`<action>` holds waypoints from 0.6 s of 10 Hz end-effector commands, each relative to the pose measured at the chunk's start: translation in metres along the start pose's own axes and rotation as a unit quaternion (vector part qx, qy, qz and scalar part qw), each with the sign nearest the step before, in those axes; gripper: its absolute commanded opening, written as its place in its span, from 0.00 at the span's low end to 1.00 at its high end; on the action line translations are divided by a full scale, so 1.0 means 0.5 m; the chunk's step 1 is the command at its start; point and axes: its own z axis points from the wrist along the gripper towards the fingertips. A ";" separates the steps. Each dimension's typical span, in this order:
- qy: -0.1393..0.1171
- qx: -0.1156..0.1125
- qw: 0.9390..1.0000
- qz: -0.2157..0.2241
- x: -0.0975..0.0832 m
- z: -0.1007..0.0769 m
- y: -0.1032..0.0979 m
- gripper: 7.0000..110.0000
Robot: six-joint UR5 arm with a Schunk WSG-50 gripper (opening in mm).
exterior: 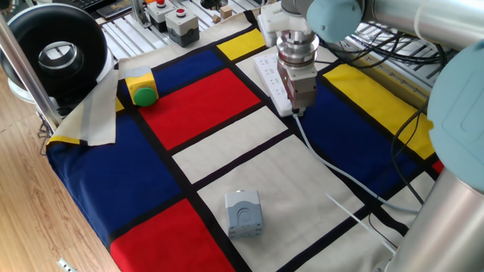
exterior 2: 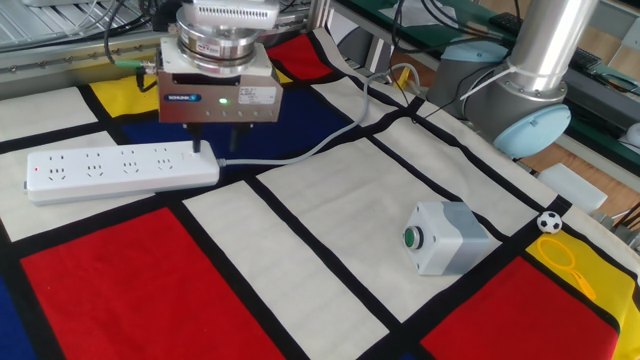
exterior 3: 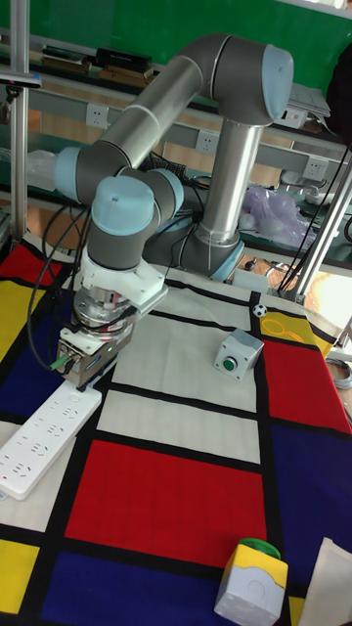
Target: Turn on the power strip by pressing the button
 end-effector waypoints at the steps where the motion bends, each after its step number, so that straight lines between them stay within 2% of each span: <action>1: -0.028 -0.011 0.999 0.034 -0.014 -0.032 -0.015 0.57; 3: -0.064 -0.021 0.994 0.090 -0.046 -0.043 -0.022 0.57; 4: -0.066 -0.021 0.992 0.106 -0.048 -0.050 -0.026 0.57; 5: -0.058 -0.005 0.991 0.117 -0.036 -0.059 -0.043 0.57; 6: -0.062 0.007 0.987 0.148 -0.035 -0.061 -0.051 0.36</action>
